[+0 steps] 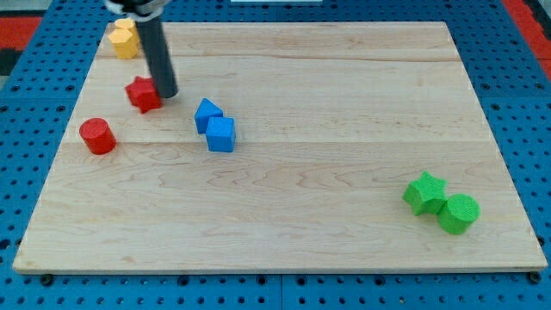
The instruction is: Move the red star into the red circle
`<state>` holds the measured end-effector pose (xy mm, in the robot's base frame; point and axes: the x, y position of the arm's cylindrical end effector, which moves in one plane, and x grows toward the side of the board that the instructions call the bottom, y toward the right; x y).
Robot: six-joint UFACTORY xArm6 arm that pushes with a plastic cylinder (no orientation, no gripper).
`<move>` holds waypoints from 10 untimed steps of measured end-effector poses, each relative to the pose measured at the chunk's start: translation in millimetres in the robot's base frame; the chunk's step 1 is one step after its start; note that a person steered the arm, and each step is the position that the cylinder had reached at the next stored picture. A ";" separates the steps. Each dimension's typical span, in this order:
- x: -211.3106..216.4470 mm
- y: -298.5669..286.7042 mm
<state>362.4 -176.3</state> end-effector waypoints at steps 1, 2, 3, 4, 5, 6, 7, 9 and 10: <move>3.4 -20.2; -33.9 -11.5; -57.0 -29.9; -33.0 -60.5; 9.3 -66.7; 22.0 -67.5; 22.0 -78.9; 7.3 -81.9; -32.0 -40.0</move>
